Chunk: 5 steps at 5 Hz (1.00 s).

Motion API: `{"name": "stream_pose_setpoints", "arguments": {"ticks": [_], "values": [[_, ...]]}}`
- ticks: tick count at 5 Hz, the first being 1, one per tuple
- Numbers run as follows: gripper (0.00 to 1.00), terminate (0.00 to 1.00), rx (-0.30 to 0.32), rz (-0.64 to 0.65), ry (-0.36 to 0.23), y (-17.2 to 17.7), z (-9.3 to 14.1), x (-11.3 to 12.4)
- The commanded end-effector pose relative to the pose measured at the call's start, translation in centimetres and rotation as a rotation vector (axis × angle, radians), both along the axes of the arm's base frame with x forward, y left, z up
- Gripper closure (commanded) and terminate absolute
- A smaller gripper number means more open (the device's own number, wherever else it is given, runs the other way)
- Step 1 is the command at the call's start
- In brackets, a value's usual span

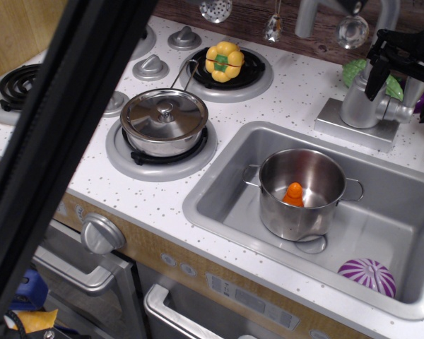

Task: Turn lever vertical to front

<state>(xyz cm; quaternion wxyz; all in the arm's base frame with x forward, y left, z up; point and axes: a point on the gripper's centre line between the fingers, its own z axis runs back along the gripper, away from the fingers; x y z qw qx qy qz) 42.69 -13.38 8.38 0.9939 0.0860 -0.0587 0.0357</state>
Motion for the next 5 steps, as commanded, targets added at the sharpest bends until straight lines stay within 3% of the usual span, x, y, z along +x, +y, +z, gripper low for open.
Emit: {"name": "stream_pose_setpoints", "arguments": {"ticks": [1, 3, 4, 5], "values": [[0.00, 0.00, 0.000, 0.000, 0.000, 0.0, 0.0, 0.0], [0.00, 0.00, 0.061, -0.015, -0.074, -0.2, 1.4, 1.4], [0.00, 0.00, 0.057, 0.014, -0.160, -0.1, 2.1, 1.6], [0.00, 0.00, 0.061, 0.014, -0.197, -0.2, 2.2, 2.4]]}}
